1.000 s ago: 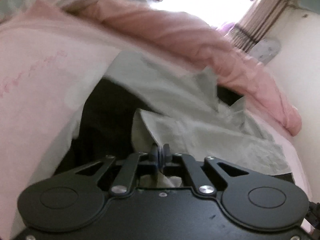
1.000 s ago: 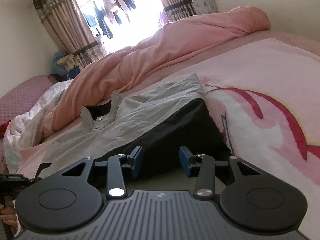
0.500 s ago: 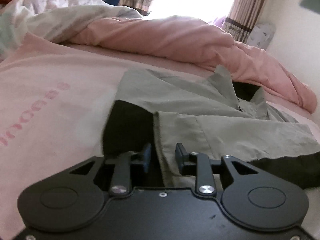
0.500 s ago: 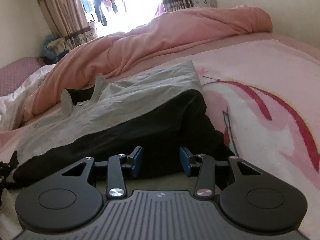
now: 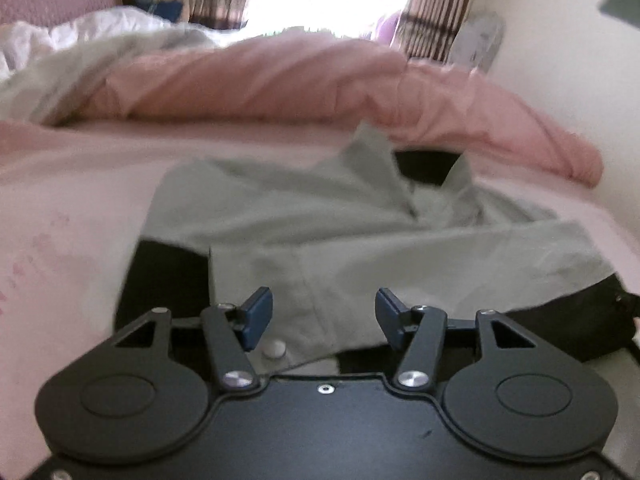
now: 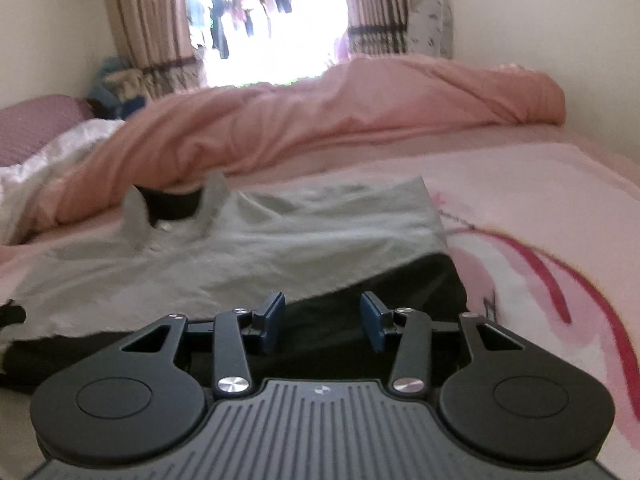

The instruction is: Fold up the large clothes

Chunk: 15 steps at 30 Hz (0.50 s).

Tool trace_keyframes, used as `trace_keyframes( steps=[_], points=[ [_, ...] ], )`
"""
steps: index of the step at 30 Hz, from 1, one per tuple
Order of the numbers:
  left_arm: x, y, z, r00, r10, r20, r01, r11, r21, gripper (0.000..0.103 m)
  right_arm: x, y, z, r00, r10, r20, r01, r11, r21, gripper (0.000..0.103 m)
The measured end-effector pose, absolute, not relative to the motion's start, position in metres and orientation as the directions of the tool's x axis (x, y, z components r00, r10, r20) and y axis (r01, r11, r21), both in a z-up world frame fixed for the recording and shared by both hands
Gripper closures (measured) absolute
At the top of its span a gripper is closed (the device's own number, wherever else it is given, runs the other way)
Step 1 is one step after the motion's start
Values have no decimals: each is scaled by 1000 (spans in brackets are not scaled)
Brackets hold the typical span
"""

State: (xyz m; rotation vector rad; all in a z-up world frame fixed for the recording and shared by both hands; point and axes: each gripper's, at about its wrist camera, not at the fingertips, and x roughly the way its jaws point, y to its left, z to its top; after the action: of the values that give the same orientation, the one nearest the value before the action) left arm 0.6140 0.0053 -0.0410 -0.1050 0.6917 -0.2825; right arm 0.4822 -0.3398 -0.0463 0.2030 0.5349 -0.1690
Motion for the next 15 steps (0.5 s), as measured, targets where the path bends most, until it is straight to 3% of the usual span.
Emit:
trace_keyframes(
  steps=[6,9,15],
  points=[
    [624,5,-57,741,-265,-617,227,964,-141,41,479,-342,-58,849,-102,-519,206,968,146,52],
    [616,1,-47,744,-255,-618,215,967,-140,42,472,-342,-47,846,-99,-524,214,963,164,52],
    [570,-2,-21,773,-297,-560,289,952,-105,34,441,-333,-23,867,-155,-474,226,969,97,51]
  ],
)
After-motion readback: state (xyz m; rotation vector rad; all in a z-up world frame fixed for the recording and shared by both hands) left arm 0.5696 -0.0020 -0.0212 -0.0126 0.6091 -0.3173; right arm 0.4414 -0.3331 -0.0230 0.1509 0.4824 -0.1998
